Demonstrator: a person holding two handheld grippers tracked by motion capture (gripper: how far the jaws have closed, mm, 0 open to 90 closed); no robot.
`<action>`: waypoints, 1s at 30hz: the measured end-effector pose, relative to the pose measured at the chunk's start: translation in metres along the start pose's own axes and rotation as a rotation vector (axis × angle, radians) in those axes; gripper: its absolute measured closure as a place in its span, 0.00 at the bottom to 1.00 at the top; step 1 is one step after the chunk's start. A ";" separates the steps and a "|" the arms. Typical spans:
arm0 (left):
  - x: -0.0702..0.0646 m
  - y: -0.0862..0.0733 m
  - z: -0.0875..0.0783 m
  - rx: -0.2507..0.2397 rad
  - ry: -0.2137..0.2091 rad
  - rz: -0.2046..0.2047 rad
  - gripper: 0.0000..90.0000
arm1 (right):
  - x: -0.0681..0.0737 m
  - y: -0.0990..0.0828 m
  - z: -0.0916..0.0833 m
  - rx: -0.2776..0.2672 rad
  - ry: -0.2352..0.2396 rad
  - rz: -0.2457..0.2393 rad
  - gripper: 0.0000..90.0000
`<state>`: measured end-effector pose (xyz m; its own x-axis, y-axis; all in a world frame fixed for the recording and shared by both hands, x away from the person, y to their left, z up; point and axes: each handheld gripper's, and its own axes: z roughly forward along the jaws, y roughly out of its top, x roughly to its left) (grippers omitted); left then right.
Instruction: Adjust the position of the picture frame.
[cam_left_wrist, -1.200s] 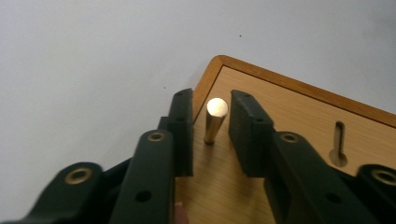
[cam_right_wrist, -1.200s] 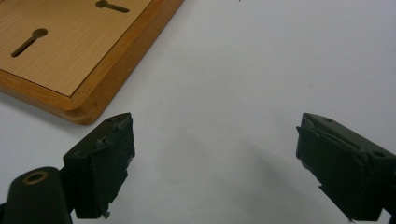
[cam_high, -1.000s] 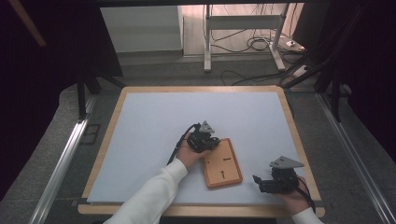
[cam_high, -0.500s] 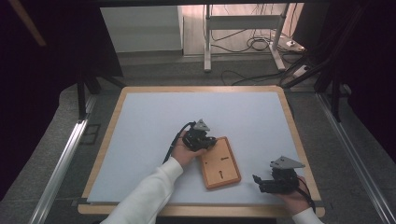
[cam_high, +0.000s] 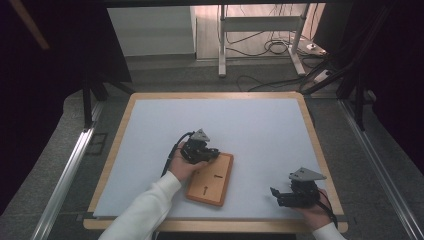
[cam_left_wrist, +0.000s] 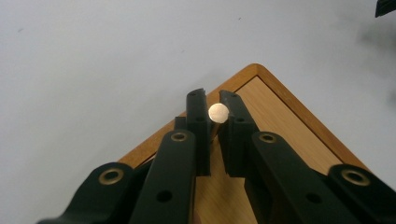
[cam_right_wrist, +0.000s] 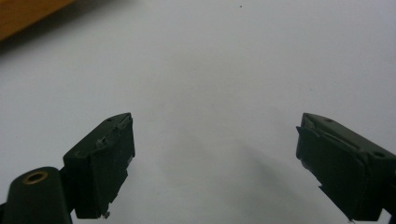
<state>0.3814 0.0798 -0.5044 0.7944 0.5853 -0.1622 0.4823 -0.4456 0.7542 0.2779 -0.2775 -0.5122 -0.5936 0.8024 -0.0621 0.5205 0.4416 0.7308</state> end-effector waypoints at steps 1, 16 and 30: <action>0.001 -0.002 -0.002 -0.005 0.003 -0.005 0.93 | 0.000 0.000 0.000 0.000 0.000 0.000 0.13; 0.021 -0.025 -0.027 -0.002 0.071 -0.035 0.93 | 0.003 0.000 0.004 0.013 0.003 0.001 0.13; 0.023 -0.026 -0.015 0.038 0.080 -0.032 0.93 | 0.007 0.003 0.006 0.000 -0.003 -0.007 0.13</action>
<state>0.3811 0.1154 -0.5182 0.7472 0.6511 -0.1333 0.5219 -0.4506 0.7242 0.2785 -0.2681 -0.5148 -0.5956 0.8003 -0.0696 0.5160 0.4476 0.7303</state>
